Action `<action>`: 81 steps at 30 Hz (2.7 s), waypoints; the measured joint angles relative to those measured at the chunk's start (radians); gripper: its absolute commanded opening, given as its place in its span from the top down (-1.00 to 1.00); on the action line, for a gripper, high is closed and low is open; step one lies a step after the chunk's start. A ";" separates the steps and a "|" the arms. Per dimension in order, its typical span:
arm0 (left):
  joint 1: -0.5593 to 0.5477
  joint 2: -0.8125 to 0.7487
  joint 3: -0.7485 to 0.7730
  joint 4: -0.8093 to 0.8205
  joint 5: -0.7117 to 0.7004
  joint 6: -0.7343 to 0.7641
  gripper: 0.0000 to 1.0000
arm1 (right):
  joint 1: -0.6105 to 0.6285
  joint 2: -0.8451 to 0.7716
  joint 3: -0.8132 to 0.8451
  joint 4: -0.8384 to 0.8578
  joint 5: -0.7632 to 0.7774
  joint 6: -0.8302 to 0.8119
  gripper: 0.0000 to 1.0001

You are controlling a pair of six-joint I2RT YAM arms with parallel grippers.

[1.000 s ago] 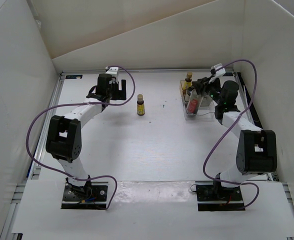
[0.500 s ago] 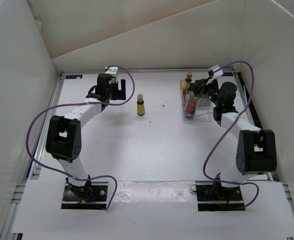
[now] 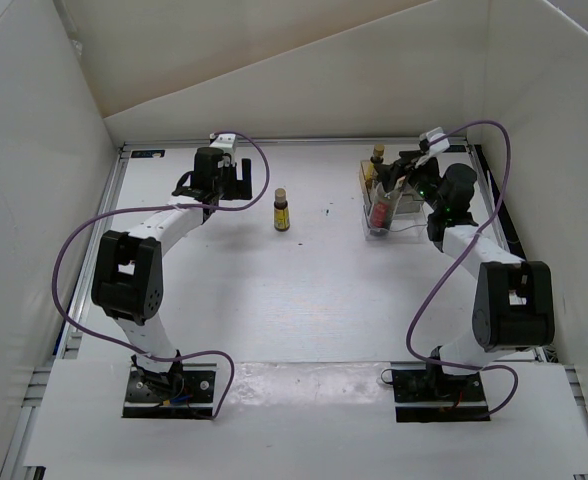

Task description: Organize the condiment bottles

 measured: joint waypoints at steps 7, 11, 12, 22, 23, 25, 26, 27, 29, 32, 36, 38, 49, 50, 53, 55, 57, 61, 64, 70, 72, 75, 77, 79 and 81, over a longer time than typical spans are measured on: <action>0.000 0.000 0.000 0.000 0.000 0.000 -0.99 | 0.010 -0.024 0.000 -0.008 0.025 -0.031 -0.81; 0.000 0.000 0.000 0.000 0.000 0.000 -0.99 | 0.010 -0.056 0.002 -0.029 0.041 -0.068 -0.81; 0.000 0.000 0.000 0.000 0.000 0.000 -0.99 | 0.010 -0.064 0.005 -0.036 0.043 -0.077 -0.81; 0.000 0.000 0.000 0.000 0.000 0.000 -0.99 | 0.048 -0.148 0.114 -0.089 0.030 -0.138 -0.81; 0.000 0.000 -0.001 0.001 0.000 0.000 -0.99 | 0.067 -0.155 0.119 -0.089 0.027 -0.144 -0.81; 0.000 -0.001 -0.005 0.002 0.000 0.001 -0.99 | 0.120 -0.164 0.124 -0.090 0.024 -0.155 -0.81; 0.000 -0.002 -0.009 0.002 0.000 0.001 -0.99 | 0.157 -0.165 0.127 -0.092 0.018 -0.161 -0.81; 0.000 -0.003 -0.012 0.002 0.000 0.001 -0.99 | 0.191 -0.164 0.127 -0.095 0.013 -0.164 -0.81; 0.000 -0.004 -0.016 0.001 0.000 0.001 -0.99 | 0.259 -0.155 0.130 -0.105 0.002 -0.170 -0.81; 0.001 -0.006 -0.020 0.002 0.000 0.001 -0.99 | 0.349 -0.112 0.150 -0.116 -0.016 -0.179 -0.81; 0.008 -0.021 -0.034 0.003 0.000 0.001 -0.99 | 0.414 -0.033 0.157 -0.122 -0.023 -0.176 -0.81; 0.012 -0.030 -0.042 0.009 0.000 0.000 -0.99 | 0.431 0.015 0.157 -0.124 -0.024 -0.170 -0.81; 0.048 -0.049 -0.063 0.031 0.001 -0.013 -0.99 | 0.482 0.263 0.259 -0.157 -0.031 -0.139 -0.81; 0.051 -0.049 -0.065 0.032 0.002 -0.015 -0.99 | 0.485 0.282 0.279 -0.163 -0.032 -0.137 -0.81; 0.061 -0.049 -0.068 0.037 0.008 -0.019 -0.99 | 0.493 0.333 0.338 -0.181 -0.037 -0.131 -0.81; 0.066 -0.049 -0.074 0.045 0.010 -0.023 -0.99 | 0.499 0.362 0.367 -0.188 -0.040 -0.131 -0.81; 0.071 -0.049 -0.080 0.045 0.011 -0.026 -0.99 | 0.502 0.391 0.393 -0.200 -0.041 -0.131 -0.81; 0.079 -0.049 -0.082 0.046 0.014 -0.030 -0.99 | 0.508 0.435 0.415 -0.221 -0.043 -0.131 -0.81; 0.081 -0.049 -0.082 0.046 0.016 -0.034 -0.99 | 0.511 0.462 0.428 -0.238 -0.042 -0.131 -0.81; 0.087 -0.049 -0.082 0.046 0.019 -0.036 -0.99 | 0.510 0.501 0.465 -0.271 -0.042 -0.132 -0.81; 0.089 -0.049 -0.082 0.046 0.019 -0.037 -0.99 | 0.510 0.512 0.488 -0.276 -0.042 -0.132 -0.81; 0.092 -0.049 -0.082 0.046 0.024 -0.041 -0.99 | 0.510 0.529 0.517 -0.280 -0.042 -0.131 -0.81; 0.095 -0.049 -0.082 0.046 0.026 -0.041 -0.99 | 0.510 0.544 0.536 -0.281 -0.043 -0.130 -0.81; 0.097 -0.049 -0.082 0.046 0.028 -0.042 -0.99 | 0.510 0.559 0.550 -0.282 -0.043 -0.127 -0.81; 0.100 -0.049 -0.082 0.046 0.031 -0.042 -0.99 | 0.510 0.568 0.554 -0.282 -0.043 -0.125 -0.78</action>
